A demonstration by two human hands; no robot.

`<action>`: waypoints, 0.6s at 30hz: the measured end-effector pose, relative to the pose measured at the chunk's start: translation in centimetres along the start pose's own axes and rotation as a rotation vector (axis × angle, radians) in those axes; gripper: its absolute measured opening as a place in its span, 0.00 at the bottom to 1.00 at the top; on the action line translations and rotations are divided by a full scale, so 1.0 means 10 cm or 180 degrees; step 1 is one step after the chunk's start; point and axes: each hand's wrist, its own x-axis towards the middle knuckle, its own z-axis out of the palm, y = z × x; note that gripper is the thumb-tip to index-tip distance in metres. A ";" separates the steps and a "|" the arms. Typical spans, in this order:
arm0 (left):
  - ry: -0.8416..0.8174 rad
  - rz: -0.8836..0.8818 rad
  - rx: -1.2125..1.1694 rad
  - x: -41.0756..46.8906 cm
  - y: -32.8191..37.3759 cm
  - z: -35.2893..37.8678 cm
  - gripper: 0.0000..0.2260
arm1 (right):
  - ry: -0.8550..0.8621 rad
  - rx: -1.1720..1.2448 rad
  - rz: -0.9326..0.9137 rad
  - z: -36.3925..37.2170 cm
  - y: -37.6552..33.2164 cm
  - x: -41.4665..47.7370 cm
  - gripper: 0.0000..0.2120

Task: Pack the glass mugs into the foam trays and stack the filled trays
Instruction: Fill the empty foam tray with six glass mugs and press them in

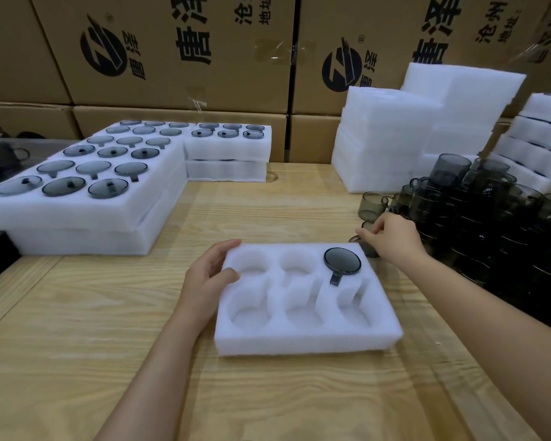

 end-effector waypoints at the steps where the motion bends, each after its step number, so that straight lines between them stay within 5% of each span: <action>1: -0.0012 -0.0001 -0.0004 0.00 0.00 0.00 0.24 | 0.0091 0.0239 0.0025 -0.02 -0.02 0.01 0.15; 6: -0.0029 -0.0002 -0.0042 0.00 0.01 0.01 0.24 | 0.0347 0.1038 -0.0525 -0.22 -0.33 -0.07 0.25; 13: -0.0030 0.0008 0.0060 0.01 -0.01 0.00 0.23 | -0.1156 0.1023 -0.1666 -0.27 -0.88 -0.51 0.15; 18: -0.0013 0.0026 0.0074 0.01 0.00 0.00 0.23 | -0.1488 0.0661 -0.1725 -0.14 -0.88 -0.58 0.20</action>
